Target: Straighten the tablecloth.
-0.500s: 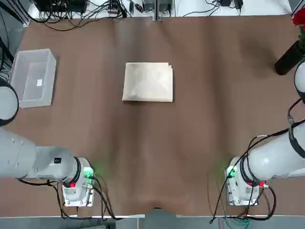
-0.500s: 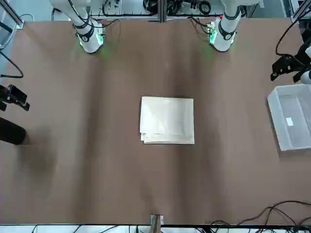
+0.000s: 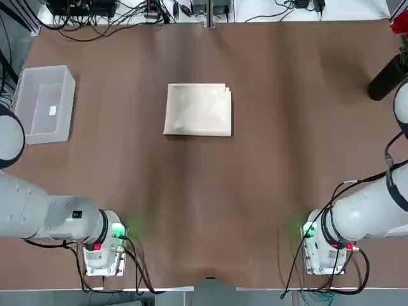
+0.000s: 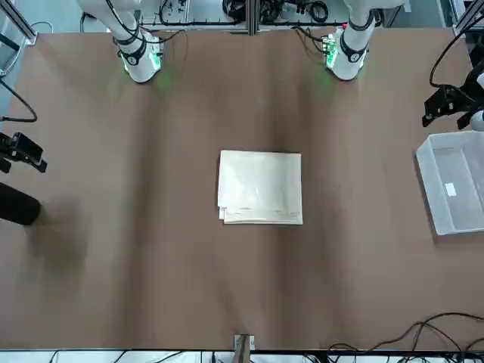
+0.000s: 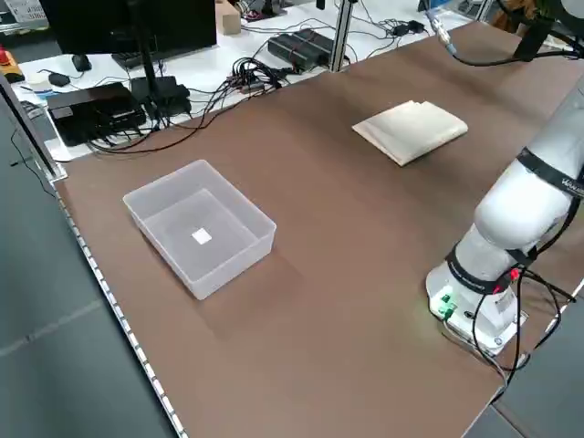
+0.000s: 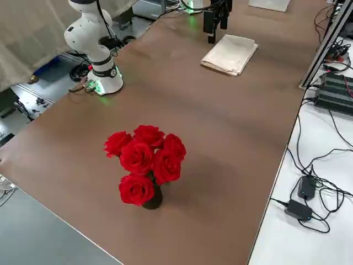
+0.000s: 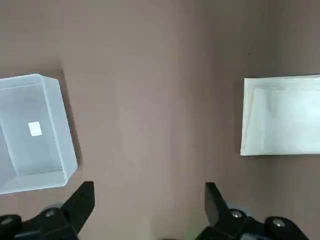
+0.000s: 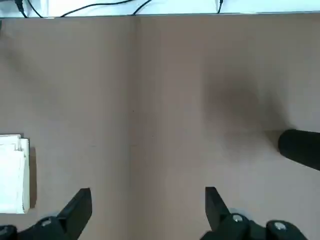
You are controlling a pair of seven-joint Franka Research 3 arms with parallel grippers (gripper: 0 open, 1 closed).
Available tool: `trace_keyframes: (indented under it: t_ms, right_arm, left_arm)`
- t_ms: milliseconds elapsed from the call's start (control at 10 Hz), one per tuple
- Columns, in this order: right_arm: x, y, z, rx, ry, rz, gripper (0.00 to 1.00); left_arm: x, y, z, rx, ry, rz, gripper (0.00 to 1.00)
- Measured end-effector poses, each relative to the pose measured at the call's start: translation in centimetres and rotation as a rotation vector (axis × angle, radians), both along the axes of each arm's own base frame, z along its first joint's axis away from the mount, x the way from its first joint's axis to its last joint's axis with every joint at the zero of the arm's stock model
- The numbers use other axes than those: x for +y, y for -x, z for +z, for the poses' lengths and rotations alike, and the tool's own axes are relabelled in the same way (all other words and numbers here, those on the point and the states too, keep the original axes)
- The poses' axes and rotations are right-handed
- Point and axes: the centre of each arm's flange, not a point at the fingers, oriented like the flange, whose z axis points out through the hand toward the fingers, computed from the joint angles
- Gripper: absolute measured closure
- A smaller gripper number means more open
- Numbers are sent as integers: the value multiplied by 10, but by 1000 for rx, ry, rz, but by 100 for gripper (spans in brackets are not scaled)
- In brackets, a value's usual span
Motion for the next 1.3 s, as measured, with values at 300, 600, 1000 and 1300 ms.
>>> trace_keyframes:
  t_ms: [300,600,1000,1300]
  right_arm:
    - [26,-3,-14,26,-2,42,0]
    - [98,-18,-64,103,-30,145,0]
    - [185,-36,-144,174,-73,249,0]
    - [250,-41,-203,191,-111,310,0]
  left_arm:
    - [1,0,0,1,0,7,2]
    - [14,0,-2,7,-1,65,1]
    - [10,0,-5,14,-1,63,2]
    - [8,0,-12,28,-1,60,2]
